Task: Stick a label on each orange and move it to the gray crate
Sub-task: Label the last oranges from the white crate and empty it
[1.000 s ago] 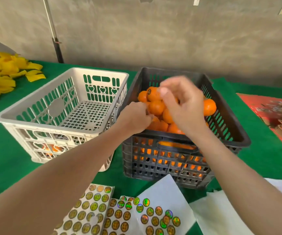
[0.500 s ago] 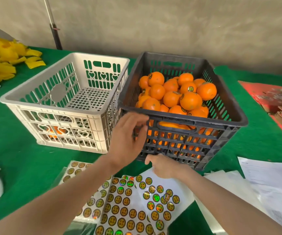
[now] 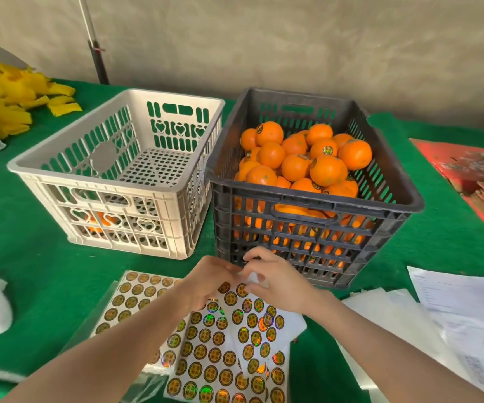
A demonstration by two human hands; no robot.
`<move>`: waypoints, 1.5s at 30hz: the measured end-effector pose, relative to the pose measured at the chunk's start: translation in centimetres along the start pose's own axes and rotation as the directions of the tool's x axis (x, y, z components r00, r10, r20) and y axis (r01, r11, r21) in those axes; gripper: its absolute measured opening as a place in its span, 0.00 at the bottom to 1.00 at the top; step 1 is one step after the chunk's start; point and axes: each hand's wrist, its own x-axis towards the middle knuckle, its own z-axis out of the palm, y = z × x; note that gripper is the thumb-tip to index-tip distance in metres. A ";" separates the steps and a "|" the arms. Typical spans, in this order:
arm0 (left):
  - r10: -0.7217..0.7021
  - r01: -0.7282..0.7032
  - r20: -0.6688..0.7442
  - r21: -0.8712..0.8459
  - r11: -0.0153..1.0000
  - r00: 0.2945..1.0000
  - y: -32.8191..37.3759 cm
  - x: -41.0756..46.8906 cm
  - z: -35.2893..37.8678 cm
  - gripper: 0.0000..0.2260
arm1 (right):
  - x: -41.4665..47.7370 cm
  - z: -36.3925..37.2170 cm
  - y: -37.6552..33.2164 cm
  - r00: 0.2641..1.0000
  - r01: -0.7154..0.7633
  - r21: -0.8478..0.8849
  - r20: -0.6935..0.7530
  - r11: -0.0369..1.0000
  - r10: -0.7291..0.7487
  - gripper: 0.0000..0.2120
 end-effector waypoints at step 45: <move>0.404 -0.102 -0.203 0.781 0.616 0.892 11.2 5.7 -31.7 0.12 | 28.1 -2.3 -10.5 0.939 -0.105 -0.258 -0.344 0.961 0.010 0.35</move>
